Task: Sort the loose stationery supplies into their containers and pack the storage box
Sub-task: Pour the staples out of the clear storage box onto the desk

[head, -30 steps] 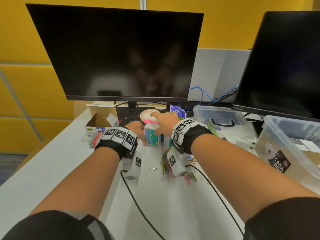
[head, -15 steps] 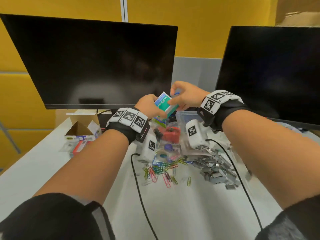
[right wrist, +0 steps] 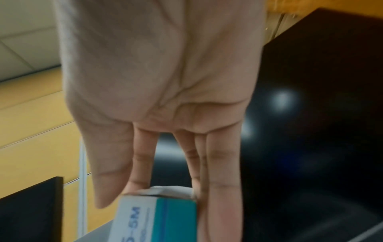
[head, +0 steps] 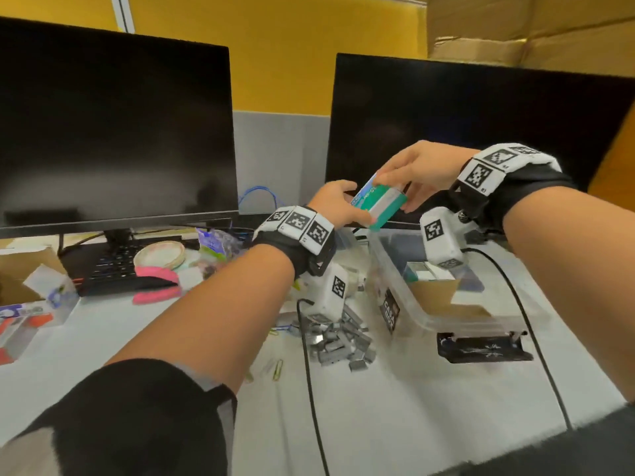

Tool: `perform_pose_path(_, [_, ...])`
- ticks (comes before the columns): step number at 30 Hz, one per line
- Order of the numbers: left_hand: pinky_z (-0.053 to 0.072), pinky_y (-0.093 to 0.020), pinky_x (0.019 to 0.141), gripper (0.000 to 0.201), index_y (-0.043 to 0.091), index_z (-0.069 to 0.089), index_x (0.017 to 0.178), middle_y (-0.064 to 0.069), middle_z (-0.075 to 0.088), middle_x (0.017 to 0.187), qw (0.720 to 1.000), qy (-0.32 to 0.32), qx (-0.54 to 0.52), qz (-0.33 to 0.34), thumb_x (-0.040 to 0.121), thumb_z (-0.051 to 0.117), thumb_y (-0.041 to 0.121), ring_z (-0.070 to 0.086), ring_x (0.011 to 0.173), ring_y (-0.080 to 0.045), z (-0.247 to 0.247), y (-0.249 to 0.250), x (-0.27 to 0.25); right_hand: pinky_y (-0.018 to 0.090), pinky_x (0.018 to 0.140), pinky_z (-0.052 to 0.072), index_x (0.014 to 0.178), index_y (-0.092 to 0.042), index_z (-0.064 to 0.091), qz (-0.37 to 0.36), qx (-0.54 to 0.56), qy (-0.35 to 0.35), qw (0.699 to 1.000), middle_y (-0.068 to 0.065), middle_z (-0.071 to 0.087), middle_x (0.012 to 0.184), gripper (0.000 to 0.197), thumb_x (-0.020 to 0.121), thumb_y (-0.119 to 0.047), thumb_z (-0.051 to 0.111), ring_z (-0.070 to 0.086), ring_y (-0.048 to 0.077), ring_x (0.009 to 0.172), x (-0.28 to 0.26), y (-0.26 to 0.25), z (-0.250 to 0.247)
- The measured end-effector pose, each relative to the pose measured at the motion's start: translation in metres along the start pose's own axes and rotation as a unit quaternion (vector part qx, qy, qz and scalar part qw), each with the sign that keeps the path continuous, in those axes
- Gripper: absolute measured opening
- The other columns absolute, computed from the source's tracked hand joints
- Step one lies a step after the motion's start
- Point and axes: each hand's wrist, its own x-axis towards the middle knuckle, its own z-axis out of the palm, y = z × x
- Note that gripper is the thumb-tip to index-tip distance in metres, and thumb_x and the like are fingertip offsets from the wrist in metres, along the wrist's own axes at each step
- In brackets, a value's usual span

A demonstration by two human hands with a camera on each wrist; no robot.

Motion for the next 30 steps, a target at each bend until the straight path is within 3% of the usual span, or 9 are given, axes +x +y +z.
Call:
perform_pose_path(3, [0.041, -0.034, 0.104, 0.079, 0.013, 0.028, 0.146, -0.008, 0.041, 0.145, 0.999, -0.046, 0.014, -0.017, 0.081, 0.072, 0.021, 0.046, 0.128, -0.021, 0.028, 0.003, 0.007, 0.037, 0.069, 0.060, 0.102, -0.021, 0.070, 0.053, -0.027, 0.016, 0.998, 0.006, 0.071, 0.095, 0.019, 0.087, -0.030, 0.065, 0.071, 0.021, 0.087, -0.004, 0.025, -0.016])
perform_pose_path(7, [0.030, -0.037, 0.110, 0.064, 0.016, 0.025, 0.148, -0.006, 0.026, 0.155, 0.978, -0.127, 0.165, -0.029, 0.094, 0.054, 0.033, 0.032, 0.138, -0.023, 0.059, -0.005, 0.010, 0.031, 0.062, 0.058, 0.097, -0.018, 0.072, 0.104, -0.056, -0.016, 0.993, 0.004, 0.072, 0.093, 0.018, 0.083, -0.028, 0.069, 0.071, 0.022, 0.085, -0.004, 0.054, -0.017])
perform_pose_path(10, [0.023, -0.039, 0.113, 0.051, 0.015, 0.032, 0.145, -0.006, 0.013, 0.158, 0.962, -0.167, 0.216, -0.023, 0.099, 0.040, 0.035, 0.024, 0.142, -0.025, 0.066, -0.005, 0.009, 0.030, 0.061, 0.058, 0.093, -0.016, 0.073, 0.117, -0.063, -0.045, 0.990, 0.004, 0.072, 0.091, 0.015, 0.083, -0.026, 0.070, 0.071, 0.021, 0.083, 0.002, 0.066, -0.005])
perform_pose_path(14, [0.021, -0.038, 0.113, 0.048, 0.013, 0.032, 0.145, -0.008, 0.013, 0.158, 0.957, -0.187, 0.221, -0.011, 0.101, 0.036, 0.031, 0.023, 0.142, -0.025, 0.064, -0.001, 0.006, 0.035, 0.072, 0.059, 0.093, -0.018, 0.074, 0.102, -0.090, -0.087, 0.987, 0.004, 0.071, 0.097, 0.011, 0.085, -0.021, 0.067, 0.071, 0.021, 0.085, 0.014, 0.074, 0.012])
perform_pose_path(17, [0.015, -0.038, 0.115, 0.051, 0.012, 0.024, 0.148, -0.008, 0.004, 0.159, 0.952, -0.196, 0.237, -0.006, 0.102, 0.033, 0.031, 0.012, 0.145, -0.026, 0.063, -0.002, 0.004, 0.036, 0.080, 0.058, 0.094, -0.023, 0.073, 0.081, -0.138, -0.102, 0.982, 0.002, 0.071, 0.095, 0.011, 0.086, -0.025, 0.066, 0.070, 0.020, 0.085, 0.020, 0.077, 0.023])
perform_pose_path(20, [0.014, -0.038, 0.116, 0.051, 0.011, 0.023, 0.148, -0.008, 0.002, 0.159, 0.948, -0.200, 0.249, -0.006, 0.102, 0.032, 0.031, 0.011, 0.145, -0.026, 0.062, -0.003, 0.003, 0.033, 0.078, 0.058, 0.096, -0.031, 0.072, 0.069, -0.216, -0.097, 0.969, -0.003, 0.069, 0.084, 0.013, 0.085, -0.030, 0.066, 0.067, 0.017, 0.075, 0.023, 0.081, 0.035])
perform_pose_path(24, [0.013, -0.037, 0.116, 0.051, 0.012, 0.021, 0.149, -0.007, 0.001, 0.159, 0.946, -0.201, 0.254, -0.011, 0.102, 0.030, 0.031, 0.011, 0.145, -0.025, 0.063, -0.003, 0.004, 0.023, 0.064, 0.050, 0.105, -0.029, 0.071, 0.059, -0.276, -0.125, 0.951, -0.008, 0.060, 0.064, 0.021, 0.086, -0.032, 0.065, 0.055, 0.010, 0.060, 0.024, 0.085, 0.048])
perform_pose_path(30, [0.018, -0.034, 0.113, 0.048, 0.010, 0.026, 0.146, -0.007, 0.008, 0.159, 0.945, -0.206, 0.253, -0.009, 0.102, 0.031, 0.029, 0.017, 0.143, -0.024, 0.061, -0.002, 0.002, 0.018, 0.061, 0.038, 0.118, -0.024, 0.065, 0.053, -0.366, -0.144, 0.918, -0.010, 0.053, 0.074, 0.031, 0.089, -0.033, 0.059, 0.047, 0.008, 0.064, 0.033, 0.088, 0.069])
